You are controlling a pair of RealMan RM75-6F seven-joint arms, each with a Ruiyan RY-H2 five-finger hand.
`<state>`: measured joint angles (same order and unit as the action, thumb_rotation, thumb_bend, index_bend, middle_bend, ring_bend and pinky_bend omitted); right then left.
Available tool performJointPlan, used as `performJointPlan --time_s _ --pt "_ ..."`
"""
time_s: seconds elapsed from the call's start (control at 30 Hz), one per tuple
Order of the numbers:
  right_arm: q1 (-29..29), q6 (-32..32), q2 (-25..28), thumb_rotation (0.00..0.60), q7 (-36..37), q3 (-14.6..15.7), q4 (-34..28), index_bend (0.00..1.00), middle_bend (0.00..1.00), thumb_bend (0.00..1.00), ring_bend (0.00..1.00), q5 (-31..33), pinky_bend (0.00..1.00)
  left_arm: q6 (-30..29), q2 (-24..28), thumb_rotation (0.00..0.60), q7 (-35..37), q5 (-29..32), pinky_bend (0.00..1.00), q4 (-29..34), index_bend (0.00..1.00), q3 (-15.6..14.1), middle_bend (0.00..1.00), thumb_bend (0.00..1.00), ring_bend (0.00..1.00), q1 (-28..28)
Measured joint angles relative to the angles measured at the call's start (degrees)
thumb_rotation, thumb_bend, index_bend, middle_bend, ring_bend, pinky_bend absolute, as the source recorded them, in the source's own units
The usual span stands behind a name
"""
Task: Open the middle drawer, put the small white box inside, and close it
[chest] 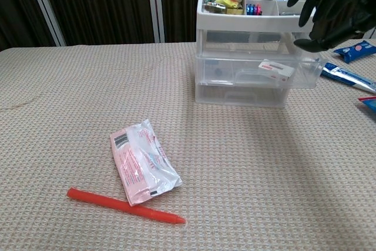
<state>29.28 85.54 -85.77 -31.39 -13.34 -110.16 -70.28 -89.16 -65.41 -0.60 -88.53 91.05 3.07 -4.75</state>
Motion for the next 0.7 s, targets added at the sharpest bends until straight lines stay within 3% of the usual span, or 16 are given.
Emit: performJointPlan --time_s 0.13,0.27,0.33,0.47,0.7 --pt "-1.86 1.74 2.26 0.600 2.08 5.20 4.29 0.24 0.11 0.17 0.01 -11.01 0.02 -0.23 -0.21 0.600 -0.25 -0.05 0.00 -0.06 0.12 0.07 0.00 0.07 0.00 0.03" --pt "-3.30 3.80 3.57 0.600 2.49 9.96 12.97 0.10 0.00 0.17 0.00 -22.07 0.00 -0.40 -0.43 0.600 -0.51 0.01 0.00 -0.14 0.12 0.15 0.00 0.06 0.00 0.08" --pt "-4.20 4.63 3.85 0.600 2.00 12.50 18.46 0.05 0.00 0.17 0.00 -26.12 0.00 -0.45 -0.54 0.600 -0.63 0.08 0.00 -0.18 0.12 0.21 0.00 0.07 0.00 0.09" --pt "-6.37 5.67 3.16 0.600 -1.19 16.23 27.07 0.01 0.00 0.17 0.00 -30.88 0.00 -0.49 -0.67 0.600 -0.77 0.07 0.00 -0.26 0.12 0.27 0.00 0.07 0.00 0.06" --pt "-9.26 5.60 -2.36 0.600 -9.62 18.61 33.48 0.00 0.00 0.17 0.00 -35.31 0.00 -0.90 -0.72 0.600 -0.42 -0.07 0.00 -0.46 0.12 0.36 0.00 0.07 0.00 0.15"
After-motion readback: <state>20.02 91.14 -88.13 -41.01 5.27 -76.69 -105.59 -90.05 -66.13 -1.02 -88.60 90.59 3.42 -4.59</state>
